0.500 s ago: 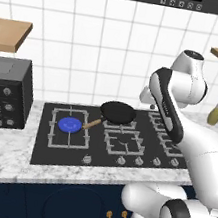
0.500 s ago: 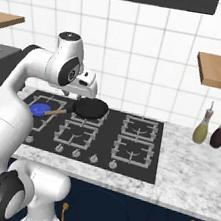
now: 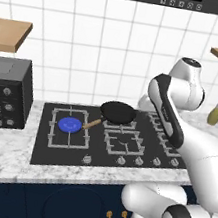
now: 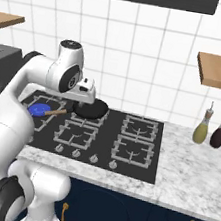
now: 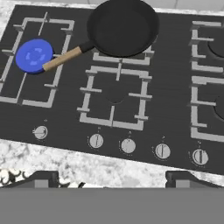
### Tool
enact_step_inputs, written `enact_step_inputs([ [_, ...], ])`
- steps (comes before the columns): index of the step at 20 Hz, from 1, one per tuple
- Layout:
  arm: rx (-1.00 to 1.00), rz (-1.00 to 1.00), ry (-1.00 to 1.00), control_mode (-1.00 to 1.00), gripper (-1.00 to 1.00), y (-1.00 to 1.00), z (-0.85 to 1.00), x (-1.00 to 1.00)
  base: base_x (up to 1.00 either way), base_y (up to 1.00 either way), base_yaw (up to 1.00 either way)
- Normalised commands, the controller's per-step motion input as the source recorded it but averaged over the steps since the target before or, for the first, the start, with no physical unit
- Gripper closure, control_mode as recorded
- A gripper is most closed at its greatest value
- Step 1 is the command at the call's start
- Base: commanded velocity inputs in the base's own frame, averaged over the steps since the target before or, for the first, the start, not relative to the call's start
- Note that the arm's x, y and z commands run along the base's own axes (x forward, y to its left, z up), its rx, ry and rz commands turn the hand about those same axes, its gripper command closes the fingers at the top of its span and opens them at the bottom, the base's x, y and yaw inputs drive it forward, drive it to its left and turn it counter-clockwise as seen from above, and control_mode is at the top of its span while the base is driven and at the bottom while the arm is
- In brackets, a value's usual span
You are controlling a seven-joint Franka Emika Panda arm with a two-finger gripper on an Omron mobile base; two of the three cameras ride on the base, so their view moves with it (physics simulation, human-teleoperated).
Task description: Turn off the left burner of the stove.
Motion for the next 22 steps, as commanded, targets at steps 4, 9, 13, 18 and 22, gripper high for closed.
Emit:
enact_step_inputs([
  [4, 0.0, 0.27, 0.0, -1.0, -1.0, 0.24, -0.22, 0.0, 0.0, 0.0, 0.0],
  [9, -0.06, 0.28, 0.0, -1.0, -1.0, 0.41, -0.14, 0.0, 0.0, 0.0, 0.0],
  [13, -0.12, 0.31, 0.02, -1.0, -1.0, 0.37, -0.14, 0.0, 0.0, 0.0, 0.0],
  [18, -0.16, 0.3, 0.0, -1.0, -1.0, 0.37, -0.17, 0.0, 0.0, 0.0, 0.0],
  [22, -0.15, 0.25, 0.0, -1.0, -1.0, 0.33, -0.17, 0.0, 0.0, 0.0, 0.0],
])
